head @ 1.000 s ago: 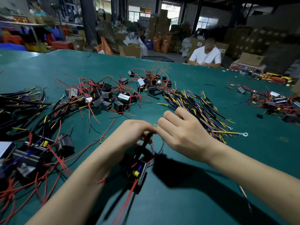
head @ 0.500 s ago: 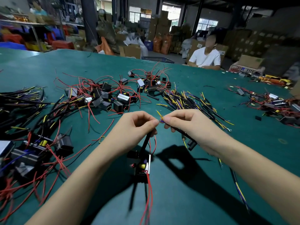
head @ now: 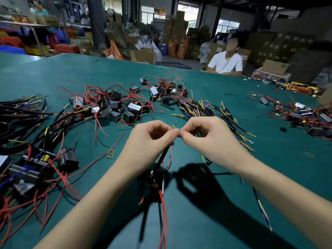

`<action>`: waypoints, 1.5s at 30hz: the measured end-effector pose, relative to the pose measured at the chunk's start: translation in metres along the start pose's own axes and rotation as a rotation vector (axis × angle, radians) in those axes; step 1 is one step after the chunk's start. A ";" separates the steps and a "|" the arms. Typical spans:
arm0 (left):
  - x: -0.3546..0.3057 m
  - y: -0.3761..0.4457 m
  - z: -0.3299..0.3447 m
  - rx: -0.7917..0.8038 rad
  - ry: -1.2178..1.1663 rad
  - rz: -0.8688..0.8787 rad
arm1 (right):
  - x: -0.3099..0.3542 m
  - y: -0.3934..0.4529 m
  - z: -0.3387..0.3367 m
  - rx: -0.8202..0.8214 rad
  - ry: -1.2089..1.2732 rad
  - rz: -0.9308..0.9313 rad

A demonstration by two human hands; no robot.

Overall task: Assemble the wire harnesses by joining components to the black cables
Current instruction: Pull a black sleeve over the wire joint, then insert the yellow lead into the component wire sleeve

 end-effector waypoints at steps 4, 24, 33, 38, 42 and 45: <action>-0.001 0.000 0.000 -0.040 0.046 0.006 | 0.005 -0.003 0.000 -0.094 -0.047 -0.054; -0.002 -0.001 0.003 0.118 -0.108 -0.041 | 0.004 -0.010 0.003 -0.170 0.061 -0.039; -0.003 -0.006 0.009 0.160 0.080 0.048 | -0.006 -0.013 0.009 -0.159 0.181 0.097; -0.014 -0.008 0.008 0.226 0.778 0.296 | -0.005 -0.012 0.010 0.016 0.199 0.173; -0.019 -0.006 0.004 0.188 1.096 0.360 | 0.004 -0.012 0.007 0.055 0.181 0.139; -0.020 -0.005 0.001 0.158 1.040 0.365 | 0.009 -0.010 0.007 0.049 0.103 0.102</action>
Point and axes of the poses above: each hand's wrist, its own y-axis towards the middle knuckle, its own z-axis out of the palm, x = y × z, the point moved 6 cm from there along y, towards the middle knuckle, and after that the axes turned 2 degrees about z, right-handed, at the moved point
